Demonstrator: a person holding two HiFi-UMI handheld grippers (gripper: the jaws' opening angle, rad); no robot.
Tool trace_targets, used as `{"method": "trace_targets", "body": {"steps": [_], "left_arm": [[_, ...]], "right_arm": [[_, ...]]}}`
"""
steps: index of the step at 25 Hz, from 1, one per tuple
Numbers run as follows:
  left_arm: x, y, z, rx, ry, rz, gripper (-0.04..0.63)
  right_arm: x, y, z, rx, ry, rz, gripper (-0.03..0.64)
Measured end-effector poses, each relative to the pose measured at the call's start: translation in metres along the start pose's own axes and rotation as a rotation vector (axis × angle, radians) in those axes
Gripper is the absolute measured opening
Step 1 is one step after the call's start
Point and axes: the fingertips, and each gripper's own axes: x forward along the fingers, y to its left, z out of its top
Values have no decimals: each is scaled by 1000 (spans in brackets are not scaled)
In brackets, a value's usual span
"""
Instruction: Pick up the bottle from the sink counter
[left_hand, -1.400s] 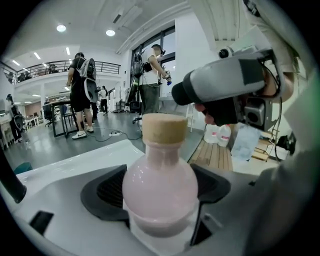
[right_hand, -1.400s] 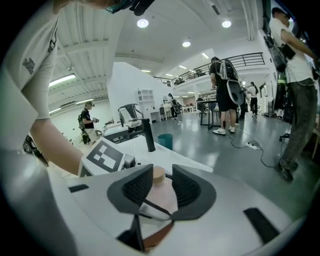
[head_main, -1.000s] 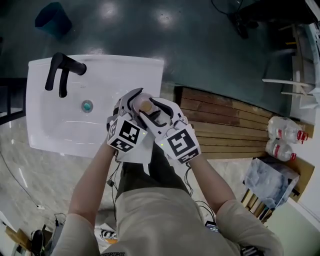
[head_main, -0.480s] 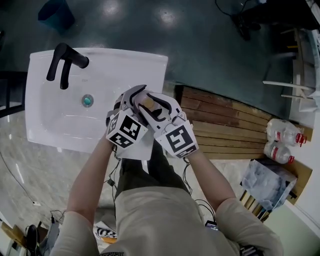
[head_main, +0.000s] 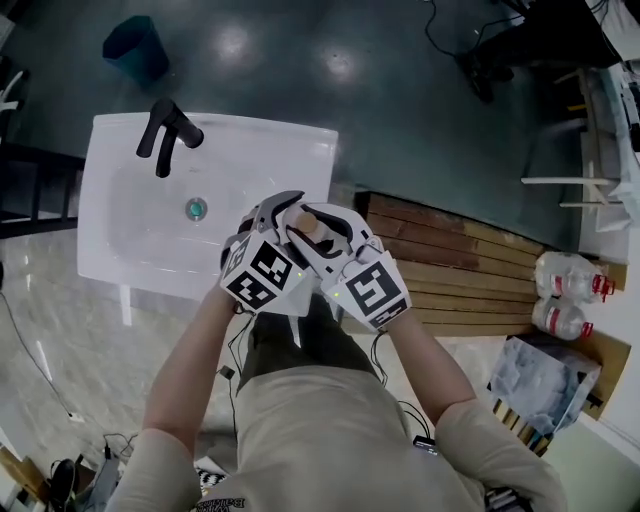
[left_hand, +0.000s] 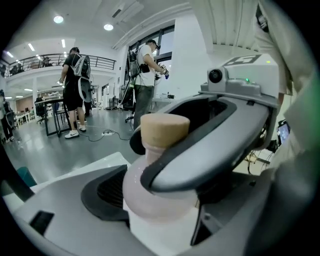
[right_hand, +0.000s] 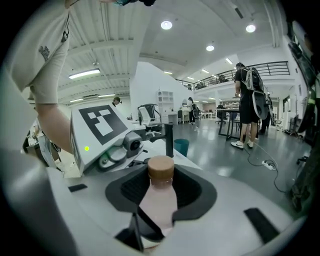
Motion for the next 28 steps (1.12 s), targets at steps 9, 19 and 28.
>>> {"method": "trace_targets", "body": {"steps": [9,19,28], "left_arm": [[-88,-14,91,105,-52,53,382],[-172,-38,154,190,-100,155,380],[-211,-61,148,179,-105,165,382]], "right_arm": [[-55,27,114,-71,-131,9,116],[-105,70,204,-130,-248,29,117],[-115,112,219,-138,-249,100,116]]}}
